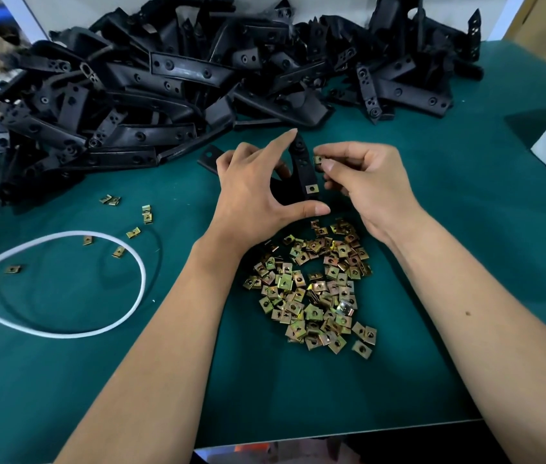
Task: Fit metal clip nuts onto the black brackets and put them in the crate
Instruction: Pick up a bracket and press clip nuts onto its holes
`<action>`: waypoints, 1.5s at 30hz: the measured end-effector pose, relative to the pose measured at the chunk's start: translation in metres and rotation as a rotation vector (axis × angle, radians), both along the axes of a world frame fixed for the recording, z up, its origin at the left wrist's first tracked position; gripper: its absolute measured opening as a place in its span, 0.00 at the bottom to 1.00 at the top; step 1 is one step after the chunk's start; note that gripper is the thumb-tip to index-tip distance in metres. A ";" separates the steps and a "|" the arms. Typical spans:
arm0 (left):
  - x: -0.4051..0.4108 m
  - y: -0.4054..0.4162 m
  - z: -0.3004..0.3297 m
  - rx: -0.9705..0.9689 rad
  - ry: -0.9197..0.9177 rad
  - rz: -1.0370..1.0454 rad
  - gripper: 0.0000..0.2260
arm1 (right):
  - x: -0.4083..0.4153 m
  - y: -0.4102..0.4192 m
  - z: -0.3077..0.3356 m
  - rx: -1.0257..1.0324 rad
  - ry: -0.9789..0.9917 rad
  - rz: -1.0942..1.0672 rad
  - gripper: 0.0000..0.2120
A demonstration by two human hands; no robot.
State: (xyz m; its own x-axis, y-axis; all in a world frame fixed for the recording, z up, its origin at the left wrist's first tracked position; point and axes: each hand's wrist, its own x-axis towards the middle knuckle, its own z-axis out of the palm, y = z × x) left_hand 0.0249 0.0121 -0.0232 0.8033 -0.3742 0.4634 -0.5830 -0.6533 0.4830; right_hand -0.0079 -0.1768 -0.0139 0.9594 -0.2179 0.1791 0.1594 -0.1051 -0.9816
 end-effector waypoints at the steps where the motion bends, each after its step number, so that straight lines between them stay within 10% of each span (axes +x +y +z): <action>1: 0.000 0.000 0.000 -0.001 0.002 -0.003 0.50 | 0.000 0.000 0.000 -0.012 -0.008 0.001 0.11; 45: 0.000 -0.002 0.002 0.052 -0.087 -0.090 0.52 | 0.001 -0.001 0.004 0.091 0.162 0.082 0.08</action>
